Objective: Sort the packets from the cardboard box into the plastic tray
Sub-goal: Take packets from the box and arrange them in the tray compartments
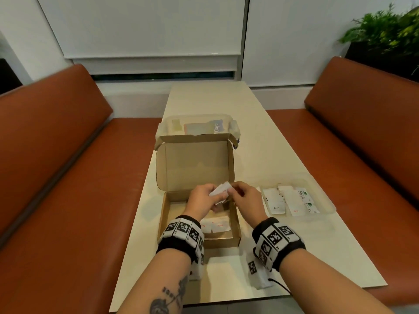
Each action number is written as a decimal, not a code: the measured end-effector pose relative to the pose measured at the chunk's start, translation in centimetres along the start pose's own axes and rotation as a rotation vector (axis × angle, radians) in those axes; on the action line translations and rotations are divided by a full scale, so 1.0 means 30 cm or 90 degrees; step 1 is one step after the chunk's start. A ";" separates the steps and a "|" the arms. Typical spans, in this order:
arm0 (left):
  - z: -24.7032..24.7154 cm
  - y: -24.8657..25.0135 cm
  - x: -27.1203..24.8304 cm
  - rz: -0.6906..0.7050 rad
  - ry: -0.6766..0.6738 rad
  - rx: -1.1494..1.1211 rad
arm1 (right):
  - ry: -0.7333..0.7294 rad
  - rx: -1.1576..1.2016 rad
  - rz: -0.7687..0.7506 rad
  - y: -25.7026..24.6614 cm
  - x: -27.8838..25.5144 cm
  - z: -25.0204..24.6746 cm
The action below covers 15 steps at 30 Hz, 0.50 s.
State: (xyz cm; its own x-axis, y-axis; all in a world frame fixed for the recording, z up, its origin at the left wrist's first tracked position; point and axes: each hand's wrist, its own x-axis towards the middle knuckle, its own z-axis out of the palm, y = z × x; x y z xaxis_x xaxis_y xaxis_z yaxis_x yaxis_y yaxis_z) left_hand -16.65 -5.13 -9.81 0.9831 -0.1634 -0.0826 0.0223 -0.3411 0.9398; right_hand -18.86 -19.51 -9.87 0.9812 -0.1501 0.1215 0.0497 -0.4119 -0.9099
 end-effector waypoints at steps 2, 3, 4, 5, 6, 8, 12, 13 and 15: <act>0.023 0.015 -0.001 -0.021 -0.011 -0.051 | 0.008 0.056 0.027 0.001 0.016 -0.037; 0.038 0.022 0.000 -0.036 -0.012 -0.080 | 0.014 0.079 0.042 0.006 0.023 -0.057; 0.053 0.030 0.005 -0.050 -0.005 -0.106 | 0.021 0.095 0.056 0.012 0.030 -0.078; 0.068 0.041 0.011 -0.058 0.005 -0.127 | 0.028 0.106 0.066 0.020 0.036 -0.099; 0.085 0.053 0.018 -0.058 0.016 -0.142 | 0.033 0.116 0.074 0.029 0.040 -0.122; 0.126 0.081 0.030 -0.042 0.032 -0.143 | 0.038 0.131 0.082 0.050 0.049 -0.175; 0.235 0.142 0.037 0.011 0.051 -0.054 | 0.036 0.141 0.077 0.091 0.072 -0.305; 0.266 0.157 0.042 0.015 0.051 -0.043 | 0.038 0.144 0.077 0.099 0.077 -0.338; 0.321 0.185 0.053 0.005 0.041 -0.043 | 0.030 0.139 0.076 0.113 0.090 -0.398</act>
State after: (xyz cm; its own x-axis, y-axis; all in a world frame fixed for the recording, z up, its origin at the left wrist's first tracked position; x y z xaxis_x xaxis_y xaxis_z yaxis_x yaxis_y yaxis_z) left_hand -16.73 -16.20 -7.92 0.9929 -0.1056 -0.0551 0.0240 -0.2757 0.9610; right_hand -18.29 -32.05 -7.88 0.9729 -0.2304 0.0213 -0.0224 -0.1851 -0.9825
